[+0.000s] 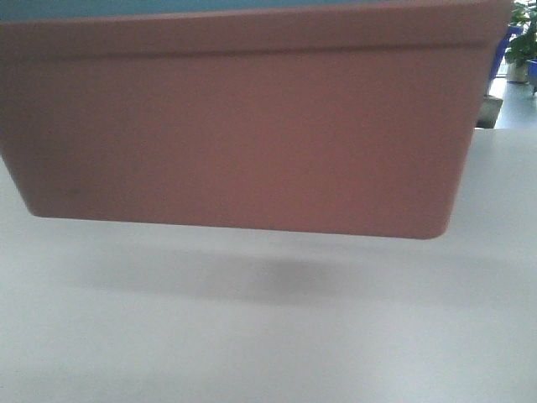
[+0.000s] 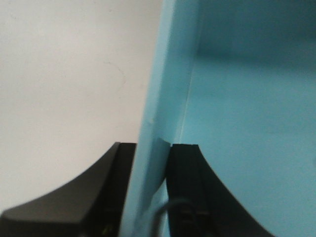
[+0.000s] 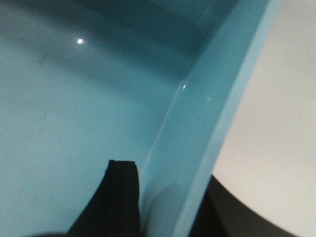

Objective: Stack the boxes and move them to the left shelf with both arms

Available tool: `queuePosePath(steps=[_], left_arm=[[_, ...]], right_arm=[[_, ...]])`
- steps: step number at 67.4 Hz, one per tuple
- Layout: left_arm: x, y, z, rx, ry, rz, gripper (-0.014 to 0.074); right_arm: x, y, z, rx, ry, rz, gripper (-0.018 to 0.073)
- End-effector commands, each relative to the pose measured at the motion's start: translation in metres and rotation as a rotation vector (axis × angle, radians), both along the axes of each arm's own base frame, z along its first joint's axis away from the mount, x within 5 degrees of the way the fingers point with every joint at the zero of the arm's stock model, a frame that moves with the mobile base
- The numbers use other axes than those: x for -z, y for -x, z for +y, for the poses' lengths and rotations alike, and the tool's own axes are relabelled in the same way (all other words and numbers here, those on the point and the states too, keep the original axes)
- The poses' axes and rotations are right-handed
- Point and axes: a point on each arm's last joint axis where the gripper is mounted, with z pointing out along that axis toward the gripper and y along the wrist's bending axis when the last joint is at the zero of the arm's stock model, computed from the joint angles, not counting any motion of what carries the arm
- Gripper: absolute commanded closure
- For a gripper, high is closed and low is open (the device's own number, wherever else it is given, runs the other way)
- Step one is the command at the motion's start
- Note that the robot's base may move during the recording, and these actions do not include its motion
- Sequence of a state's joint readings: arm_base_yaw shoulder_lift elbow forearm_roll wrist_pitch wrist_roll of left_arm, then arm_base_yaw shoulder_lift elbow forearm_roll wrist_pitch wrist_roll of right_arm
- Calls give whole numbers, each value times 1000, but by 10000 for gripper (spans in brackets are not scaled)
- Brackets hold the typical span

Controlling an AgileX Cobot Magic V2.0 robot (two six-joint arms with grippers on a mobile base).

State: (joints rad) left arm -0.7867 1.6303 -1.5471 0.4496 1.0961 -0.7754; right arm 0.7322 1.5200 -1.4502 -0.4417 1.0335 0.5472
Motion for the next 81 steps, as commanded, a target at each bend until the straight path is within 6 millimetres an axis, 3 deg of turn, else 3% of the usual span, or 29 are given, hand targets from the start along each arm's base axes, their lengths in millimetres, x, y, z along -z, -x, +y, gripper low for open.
queuePosePath(steps=[1, 81], left_arm=[[-38, 10, -24, 146, 243, -176, 599], [-38, 10, -24, 146, 243, -176, 599]], right_arm=[[-36, 8, 20, -136, -235, -161, 524], [-36, 8, 20, -136, -235, -161, 503]])
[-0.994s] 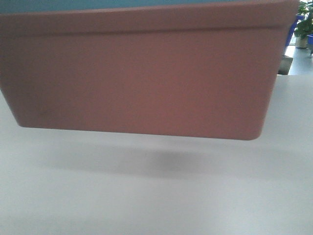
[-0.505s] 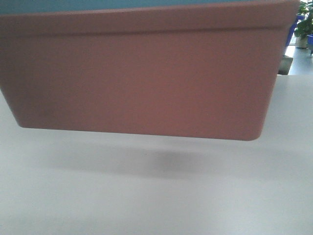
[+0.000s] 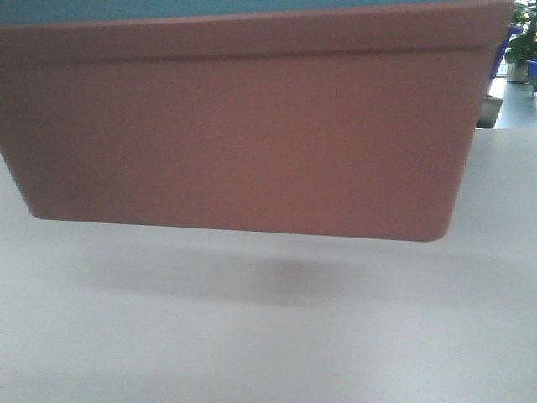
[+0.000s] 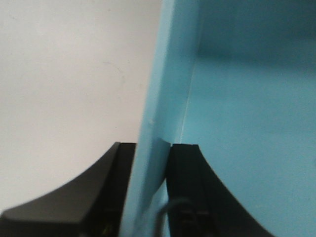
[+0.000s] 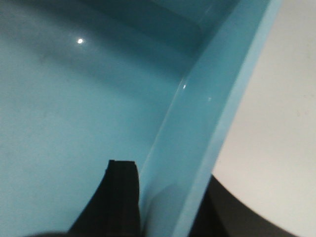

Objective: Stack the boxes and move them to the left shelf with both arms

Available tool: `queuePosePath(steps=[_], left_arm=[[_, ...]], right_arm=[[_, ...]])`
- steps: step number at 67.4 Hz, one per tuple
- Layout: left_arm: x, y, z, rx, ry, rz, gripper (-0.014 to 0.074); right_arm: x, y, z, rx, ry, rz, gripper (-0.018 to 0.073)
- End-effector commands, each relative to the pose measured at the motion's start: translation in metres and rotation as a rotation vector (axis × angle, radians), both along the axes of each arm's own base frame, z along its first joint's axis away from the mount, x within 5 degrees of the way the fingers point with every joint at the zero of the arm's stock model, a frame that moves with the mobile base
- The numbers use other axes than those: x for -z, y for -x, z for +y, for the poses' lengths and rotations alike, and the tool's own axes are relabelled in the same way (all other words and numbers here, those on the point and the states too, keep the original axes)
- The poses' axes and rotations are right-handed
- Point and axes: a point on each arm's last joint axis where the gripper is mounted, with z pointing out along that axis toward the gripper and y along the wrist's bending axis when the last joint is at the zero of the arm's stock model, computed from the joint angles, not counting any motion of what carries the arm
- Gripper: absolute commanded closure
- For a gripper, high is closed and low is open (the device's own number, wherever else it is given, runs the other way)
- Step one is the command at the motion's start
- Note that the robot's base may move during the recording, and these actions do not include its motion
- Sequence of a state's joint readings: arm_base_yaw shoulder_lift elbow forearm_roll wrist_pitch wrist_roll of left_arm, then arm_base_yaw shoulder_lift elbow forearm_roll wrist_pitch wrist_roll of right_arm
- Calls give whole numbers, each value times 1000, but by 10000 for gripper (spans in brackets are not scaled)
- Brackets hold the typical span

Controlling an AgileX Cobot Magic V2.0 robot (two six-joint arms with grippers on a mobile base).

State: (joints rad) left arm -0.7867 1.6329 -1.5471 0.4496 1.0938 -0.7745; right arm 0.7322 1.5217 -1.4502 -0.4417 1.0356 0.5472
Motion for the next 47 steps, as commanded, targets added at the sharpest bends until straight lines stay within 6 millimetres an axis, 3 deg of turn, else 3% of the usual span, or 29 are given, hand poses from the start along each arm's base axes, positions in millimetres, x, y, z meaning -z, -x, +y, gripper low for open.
queuePosePath(steps=[1, 47], left_arm=[[-39, 11, -24, 144, 245, -176, 599], [-37, 9, -24, 142, 242, -173, 599]], right_arm=[[-36, 8, 20, -137, -238, -164, 503], [-32, 6, 22, -136, -229, -155, 503]])
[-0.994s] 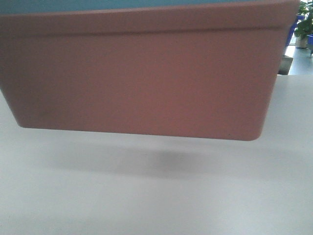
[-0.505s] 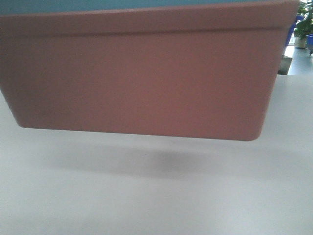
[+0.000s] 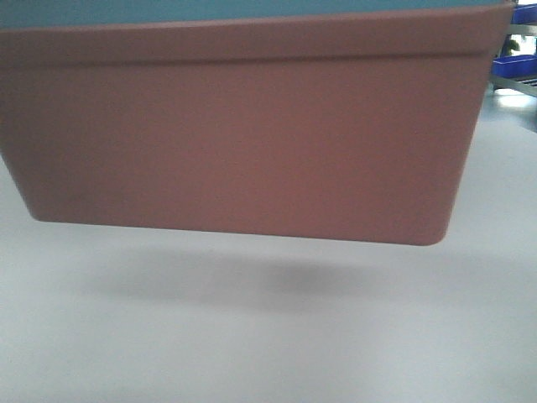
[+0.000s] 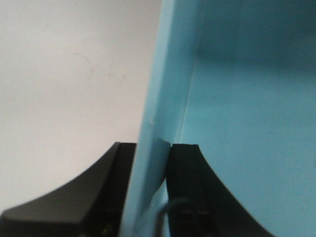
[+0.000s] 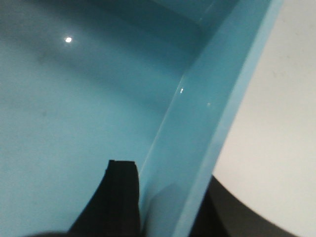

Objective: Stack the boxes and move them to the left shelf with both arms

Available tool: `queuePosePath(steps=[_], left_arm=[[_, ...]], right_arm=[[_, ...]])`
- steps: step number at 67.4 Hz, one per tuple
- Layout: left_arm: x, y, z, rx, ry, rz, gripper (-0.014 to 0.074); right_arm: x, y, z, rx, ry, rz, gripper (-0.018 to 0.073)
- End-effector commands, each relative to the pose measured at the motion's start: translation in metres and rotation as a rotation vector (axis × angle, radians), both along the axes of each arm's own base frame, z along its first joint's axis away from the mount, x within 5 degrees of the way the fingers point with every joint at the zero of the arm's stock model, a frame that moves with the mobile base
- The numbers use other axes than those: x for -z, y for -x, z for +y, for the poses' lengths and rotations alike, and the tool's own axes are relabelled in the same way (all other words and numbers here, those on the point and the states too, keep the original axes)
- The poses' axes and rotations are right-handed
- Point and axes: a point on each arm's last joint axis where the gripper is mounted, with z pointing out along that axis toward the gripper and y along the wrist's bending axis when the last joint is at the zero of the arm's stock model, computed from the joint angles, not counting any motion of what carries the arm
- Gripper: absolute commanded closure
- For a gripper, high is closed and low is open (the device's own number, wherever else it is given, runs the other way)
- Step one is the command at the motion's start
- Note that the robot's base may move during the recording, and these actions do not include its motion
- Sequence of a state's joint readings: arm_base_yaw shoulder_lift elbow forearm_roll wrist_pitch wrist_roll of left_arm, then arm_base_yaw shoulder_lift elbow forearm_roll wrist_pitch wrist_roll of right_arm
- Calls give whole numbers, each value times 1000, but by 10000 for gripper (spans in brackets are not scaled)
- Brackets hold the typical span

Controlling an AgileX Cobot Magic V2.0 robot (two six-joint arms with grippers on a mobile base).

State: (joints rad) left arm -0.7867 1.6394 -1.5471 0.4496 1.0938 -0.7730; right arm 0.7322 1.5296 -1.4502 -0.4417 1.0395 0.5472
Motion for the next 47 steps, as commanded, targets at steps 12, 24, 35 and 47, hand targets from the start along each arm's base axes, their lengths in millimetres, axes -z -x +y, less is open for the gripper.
queuePosePath(steps=[12, 24, 35, 47], left_arm=[[-40, 11, -23, 140, 248, -177, 599], [-40, 11, -23, 140, 248, -177, 599], [-40, 11, -23, 140, 248, -177, 599], [-40, 11, -23, 140, 248, -177, 599]], right_arm=[[-35, 7, 21, -138, -237, -163, 503], [-35, 7, 21, -138, -237, -163, 503], [-35, 7, 21, -138, -237, -163, 503], [-35, 7, 21, -138, -237, -163, 503]])
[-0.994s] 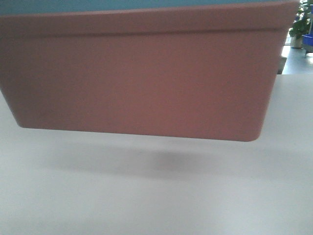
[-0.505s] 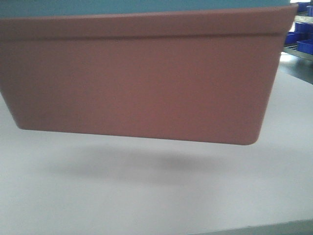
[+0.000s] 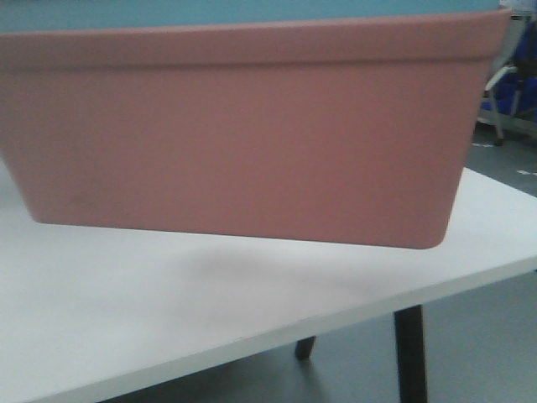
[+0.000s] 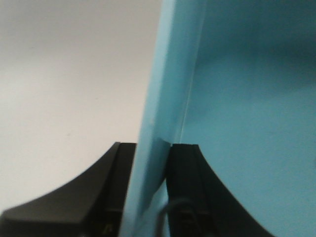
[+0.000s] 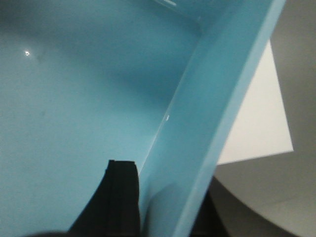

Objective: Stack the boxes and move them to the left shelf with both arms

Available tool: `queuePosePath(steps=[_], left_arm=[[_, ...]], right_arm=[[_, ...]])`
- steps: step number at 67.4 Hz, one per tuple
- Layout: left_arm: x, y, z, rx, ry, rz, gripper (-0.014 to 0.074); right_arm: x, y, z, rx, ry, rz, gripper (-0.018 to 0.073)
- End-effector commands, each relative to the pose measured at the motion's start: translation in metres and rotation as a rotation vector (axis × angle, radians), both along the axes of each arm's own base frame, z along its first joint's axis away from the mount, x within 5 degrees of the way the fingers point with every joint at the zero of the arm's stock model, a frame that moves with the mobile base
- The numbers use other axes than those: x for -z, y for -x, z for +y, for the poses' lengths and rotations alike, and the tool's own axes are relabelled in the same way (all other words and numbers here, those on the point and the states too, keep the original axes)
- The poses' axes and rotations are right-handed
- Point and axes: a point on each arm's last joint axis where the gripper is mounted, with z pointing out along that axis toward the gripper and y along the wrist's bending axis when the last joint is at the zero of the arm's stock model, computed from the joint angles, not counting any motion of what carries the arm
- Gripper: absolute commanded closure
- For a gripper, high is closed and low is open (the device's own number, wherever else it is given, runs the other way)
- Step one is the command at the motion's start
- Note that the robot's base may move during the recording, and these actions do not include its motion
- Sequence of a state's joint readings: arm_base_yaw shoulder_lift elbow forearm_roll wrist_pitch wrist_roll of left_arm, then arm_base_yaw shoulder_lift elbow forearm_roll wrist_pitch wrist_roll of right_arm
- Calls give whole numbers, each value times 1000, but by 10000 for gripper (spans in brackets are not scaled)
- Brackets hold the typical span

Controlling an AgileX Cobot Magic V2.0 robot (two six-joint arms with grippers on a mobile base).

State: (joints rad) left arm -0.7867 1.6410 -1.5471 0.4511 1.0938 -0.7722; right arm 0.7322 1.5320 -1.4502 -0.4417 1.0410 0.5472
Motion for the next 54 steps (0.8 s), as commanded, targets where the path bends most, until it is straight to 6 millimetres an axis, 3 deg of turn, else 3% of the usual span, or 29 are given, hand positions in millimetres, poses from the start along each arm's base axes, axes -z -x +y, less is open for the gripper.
queuePosePath(steps=[1, 54], left_arm=[[-40, 11, -23, 140, 250, -177, 599], [-40, 11, -23, 140, 250, -177, 599]], right_arm=[[-36, 7, 21, -138, -240, -165, 503], [-36, 7, 21, -138, -240, -165, 503]])
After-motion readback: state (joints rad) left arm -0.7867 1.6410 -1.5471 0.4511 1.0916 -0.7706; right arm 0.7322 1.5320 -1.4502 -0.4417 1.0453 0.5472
